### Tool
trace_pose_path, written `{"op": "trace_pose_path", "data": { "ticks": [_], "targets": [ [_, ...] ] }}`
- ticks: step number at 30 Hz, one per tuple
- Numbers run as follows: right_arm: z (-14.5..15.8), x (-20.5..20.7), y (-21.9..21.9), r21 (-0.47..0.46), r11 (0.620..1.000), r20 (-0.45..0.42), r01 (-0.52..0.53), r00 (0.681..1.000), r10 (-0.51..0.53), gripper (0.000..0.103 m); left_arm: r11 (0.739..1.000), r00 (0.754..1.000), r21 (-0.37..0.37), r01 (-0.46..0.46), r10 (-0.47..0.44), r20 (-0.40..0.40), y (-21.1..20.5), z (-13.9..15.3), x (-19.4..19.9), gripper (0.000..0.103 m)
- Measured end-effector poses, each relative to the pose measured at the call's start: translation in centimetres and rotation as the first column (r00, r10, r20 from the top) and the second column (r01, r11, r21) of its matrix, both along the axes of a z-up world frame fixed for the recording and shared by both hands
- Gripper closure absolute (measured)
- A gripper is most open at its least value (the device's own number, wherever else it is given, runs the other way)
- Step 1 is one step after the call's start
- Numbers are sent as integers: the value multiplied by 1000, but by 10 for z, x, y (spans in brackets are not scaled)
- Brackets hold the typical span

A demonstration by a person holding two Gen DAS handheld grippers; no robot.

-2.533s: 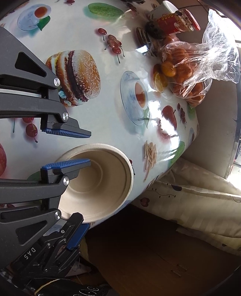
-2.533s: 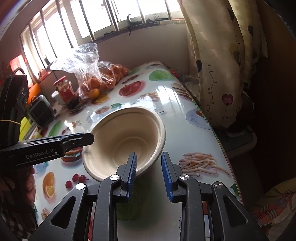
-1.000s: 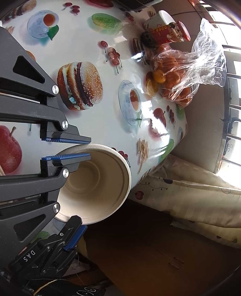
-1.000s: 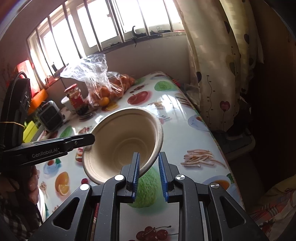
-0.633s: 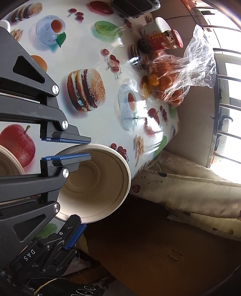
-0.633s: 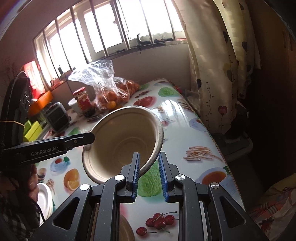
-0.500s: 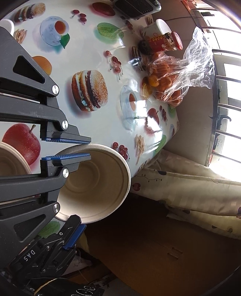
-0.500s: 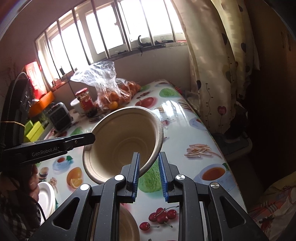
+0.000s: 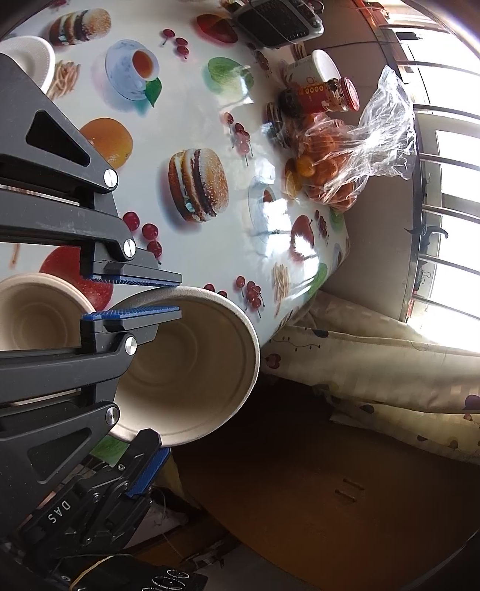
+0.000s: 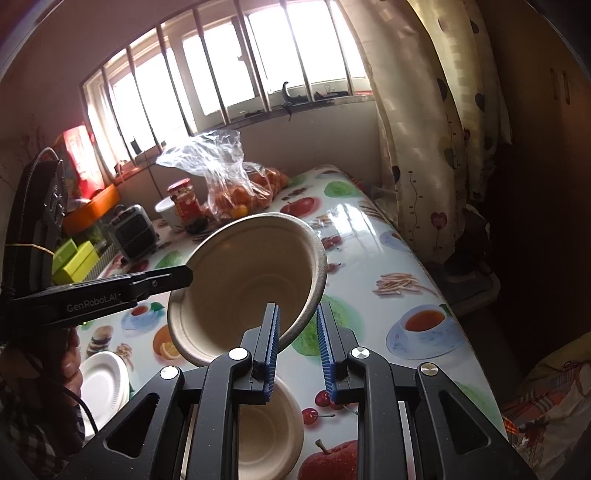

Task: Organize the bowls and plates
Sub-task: 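Lower the held beige bowl into the nested beige bowls with both grippers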

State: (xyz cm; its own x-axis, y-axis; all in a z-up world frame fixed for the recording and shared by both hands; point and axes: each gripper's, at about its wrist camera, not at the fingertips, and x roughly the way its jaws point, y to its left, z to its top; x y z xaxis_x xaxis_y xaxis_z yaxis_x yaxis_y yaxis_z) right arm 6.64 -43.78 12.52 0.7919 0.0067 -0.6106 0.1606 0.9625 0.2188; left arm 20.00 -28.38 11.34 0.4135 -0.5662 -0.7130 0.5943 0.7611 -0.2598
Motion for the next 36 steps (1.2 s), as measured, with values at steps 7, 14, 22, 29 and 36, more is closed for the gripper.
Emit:
{"op": "trace_pose_path", "data": {
  "ticks": [7,14,22,29,36],
  "targets": [
    [1,-22,11,6,1000,13,5,1000,-5,83,1000,1000,-3,9,-9,-1,10,-1,-17,92],
    [-1,-40,21,11,1000,17,8,1000,-8,83,1000,1000,-4,14,-14,-17,20,-8,-32,92],
    [-6,-54,31,20,1000,14,7,1000,-7,83,1000,1000,-14,10,-11,-24,33,-10,-44,92],
    [-10,-62,39,28,1000,13,8,1000,-8,82,1000,1000,-16,9,-9,-19,42,-11,-55,92],
    [-12,-70,47,30,1000,15,3,1000,-4,82,1000,1000,-16,4,-5,-26,50,-15,-62,92]
  ]
}}
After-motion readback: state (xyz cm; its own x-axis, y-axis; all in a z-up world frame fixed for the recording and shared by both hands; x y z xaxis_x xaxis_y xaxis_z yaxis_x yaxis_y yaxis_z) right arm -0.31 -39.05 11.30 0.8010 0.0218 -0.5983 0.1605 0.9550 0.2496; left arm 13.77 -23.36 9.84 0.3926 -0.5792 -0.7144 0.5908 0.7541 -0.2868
